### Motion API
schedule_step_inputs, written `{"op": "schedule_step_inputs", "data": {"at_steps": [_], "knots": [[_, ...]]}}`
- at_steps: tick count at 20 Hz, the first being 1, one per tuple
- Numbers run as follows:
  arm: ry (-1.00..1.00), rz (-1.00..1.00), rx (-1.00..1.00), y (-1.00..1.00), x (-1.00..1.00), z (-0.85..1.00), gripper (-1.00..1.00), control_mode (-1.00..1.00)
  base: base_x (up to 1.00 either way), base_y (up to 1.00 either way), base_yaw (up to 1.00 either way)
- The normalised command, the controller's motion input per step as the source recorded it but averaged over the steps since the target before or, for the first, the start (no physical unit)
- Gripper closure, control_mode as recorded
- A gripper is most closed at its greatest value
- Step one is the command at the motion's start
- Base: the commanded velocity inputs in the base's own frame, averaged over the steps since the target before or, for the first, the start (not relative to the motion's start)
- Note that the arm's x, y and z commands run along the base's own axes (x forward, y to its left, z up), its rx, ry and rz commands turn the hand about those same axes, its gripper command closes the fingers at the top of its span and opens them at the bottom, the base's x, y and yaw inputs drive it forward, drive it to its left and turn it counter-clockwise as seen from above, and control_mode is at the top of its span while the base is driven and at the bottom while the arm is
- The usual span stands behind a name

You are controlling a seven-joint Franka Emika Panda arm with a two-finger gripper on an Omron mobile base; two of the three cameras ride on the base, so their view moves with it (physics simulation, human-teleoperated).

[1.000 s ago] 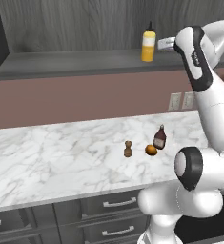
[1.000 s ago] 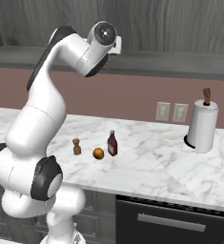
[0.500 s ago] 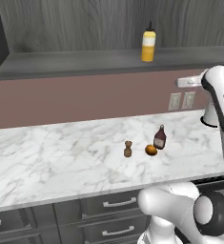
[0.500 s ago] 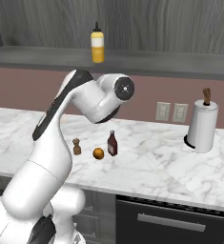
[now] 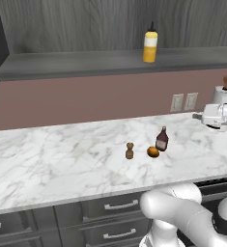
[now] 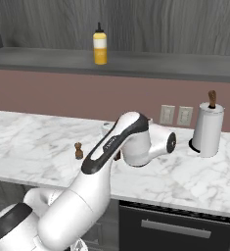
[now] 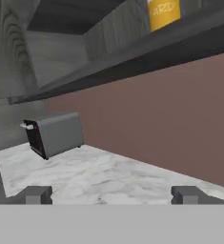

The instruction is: There are various items on the counter. Only move the condiments/shakers into the cabinet.

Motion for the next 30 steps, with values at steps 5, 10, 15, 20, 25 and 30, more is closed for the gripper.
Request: {"op": "schedule_step_inputs", "data": {"at_steps": [5, 10, 15, 20, 25, 30], "knots": [[-0.12, 0.13, 0.02, -0.07, 0.0, -0.62, -1.0, -1.0, 0.0, 0.0, 0.0], [-0.05, 0.0, -0.01, 0.0, 0.1, -0.48, -1.0, -1.0, 0.0, 0.0, 0.0], [-0.01, 0.0, -0.07, 0.05, -0.19, -0.67, -1.0, -1.0, 0.0, 0.0, 0.0], [0.0, 0.0, -0.04, 0.14, -0.01, -0.45, -1.0, -1.0, 0.0, 0.0, 0.0], [0.0, 0.0, -0.04, 0.26, 0.0, -0.31, -1.0, -1.0, 0.0, 0.0, 0.0], [0.0, 0.0, -0.01, 0.19, 0.0, -0.19, -1.0, -1.0, 0.0, 0.0, 0.0]]}}
